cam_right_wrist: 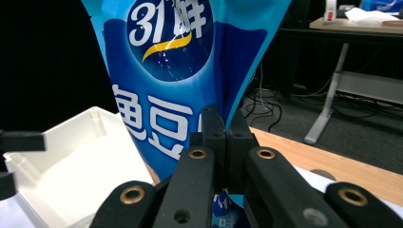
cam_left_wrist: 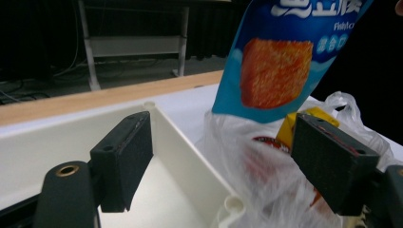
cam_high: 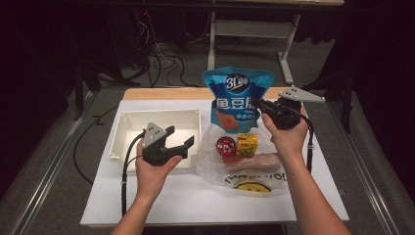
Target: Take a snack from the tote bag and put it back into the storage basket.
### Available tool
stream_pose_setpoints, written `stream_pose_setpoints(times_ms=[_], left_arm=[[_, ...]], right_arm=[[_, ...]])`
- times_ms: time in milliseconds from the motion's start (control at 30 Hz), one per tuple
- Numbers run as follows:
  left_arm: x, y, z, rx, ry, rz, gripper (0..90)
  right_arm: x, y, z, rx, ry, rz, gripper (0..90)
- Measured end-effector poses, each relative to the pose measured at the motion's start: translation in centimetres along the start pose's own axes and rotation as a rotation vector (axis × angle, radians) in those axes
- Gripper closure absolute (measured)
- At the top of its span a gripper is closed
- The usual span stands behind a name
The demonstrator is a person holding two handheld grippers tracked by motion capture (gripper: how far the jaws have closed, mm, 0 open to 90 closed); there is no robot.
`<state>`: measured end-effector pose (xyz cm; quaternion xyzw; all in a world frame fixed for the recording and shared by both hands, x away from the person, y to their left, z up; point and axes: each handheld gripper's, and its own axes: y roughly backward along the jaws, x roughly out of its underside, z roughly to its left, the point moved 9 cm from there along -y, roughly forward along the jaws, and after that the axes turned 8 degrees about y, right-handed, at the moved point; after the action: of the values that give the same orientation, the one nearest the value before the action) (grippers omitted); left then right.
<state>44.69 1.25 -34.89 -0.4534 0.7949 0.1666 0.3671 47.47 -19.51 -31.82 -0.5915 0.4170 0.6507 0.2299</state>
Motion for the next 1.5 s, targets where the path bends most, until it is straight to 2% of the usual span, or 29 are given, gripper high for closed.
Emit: stream_pose_setpoints(times_ms=[33,100,167,233,400,533,633,667,767,833,900,1100,1133,1233,1267,1333,1433,1467,1500], left_arm=[[0.0,0.0,0.0,0.0,0.0,0.0,22.7],[-0.7,-1.1,-0.7,-0.001,-0.015,-0.023,23.6],[-1.2,-1.7,-1.1,-0.006,-0.028,-0.052,29.7],[-1.2,-2.1,-1.2,-0.007,-0.031,-0.047,30.0],[-1.2,-3.7,-2.1,0.011,-0.008,-0.029,29.3],[-1.8,-4.9,-3.4,0.028,-0.02,-0.045,34.9],[-2.2,-5.4,-3.8,0.027,-0.02,-0.054,36.3],[-2.6,-5.7,-4.0,0.018,-0.024,-0.072,35.9],[-3.1,-6.0,-4.1,0.012,-0.014,-0.089,35.2],[-3.6,-6.5,-3.8,-0.017,-0.008,-0.105,37.5],[-3.6,-6.7,-4.0,-0.013,-0.005,-0.109,42.7],[-3.3,-7.2,-4.8,-0.012,-0.007,-0.105,43.7],[-3.4,-7.3,-4.8,-0.015,-0.005,-0.111,47.3],[-3.8,-7.2,-4.9,-0.009,0.009,-0.111,63.3],[-4.2,-7.1,-4.7,-0.015,0.042,-0.097,70.0],[-4.2,-7.2,-4.7,-0.013,0.03,-0.083,82.6],[-4.2,-7.3,-4.7,-0.016,0.031,-0.074,87.5],[-4.6,-7.2,-4.6,-0.014,0.057,-0.073,88.6],[-4.8,-7.1,-4.8,-0.01,0.062,-0.074,88.9]], right_arm=[[0.0,0.0,0.0,0.0,0.0,0.0,90.0],[-0.3,-0.5,0.6,-0.009,0.008,0.001,90.0],[-0.3,-0.8,1.0,-0.013,0.01,0.004,90.0],[-0.3,-1.0,1.2,-0.019,0.007,0.003,90.0],[-0.5,-2.0,2.3,-0.037,0.002,0.002,90.0],[-0.6,-2.4,3.0,-0.054,0.0,0.002,90.0],[-0.5,-2.8,3.6,-0.065,0.0,0.007,90.0],[-0.4,-2.9,3.7,-0.065,0.005,0.008,90.0],[-0.4,-3.1,4.2,-0.074,0.008,0.01,90.0],[-0.4,-3.3,4.6,-0.078,0.004,0.013,90.0],[-0.4,-3.5,4.9,-0.082,0.004,0.013,90.0],[-0.5,-3.9,5.8,-0.087,0.025,0.018,90.0],[-0.5,-4.1,6.0,-0.091,0.016,0.018,90.0],[-0.5,-4.2,6.1,-0.074,0.034,0.022,90.0],[-0.6,-4.2,6.0,-0.07,0.035,0.022,90.0],[-0.8,-4.1,6.2,-0.087,0.032,0.006,90.0],[-1.1,-4.0,6.6,-0.067,0.068,0.02,90.0],[-1.2,-4.0,6.7,-0.07,0.069,0.018,90.0],[-1.3,-4.0,6.8,-0.075,0.061,0.012,90.0]])
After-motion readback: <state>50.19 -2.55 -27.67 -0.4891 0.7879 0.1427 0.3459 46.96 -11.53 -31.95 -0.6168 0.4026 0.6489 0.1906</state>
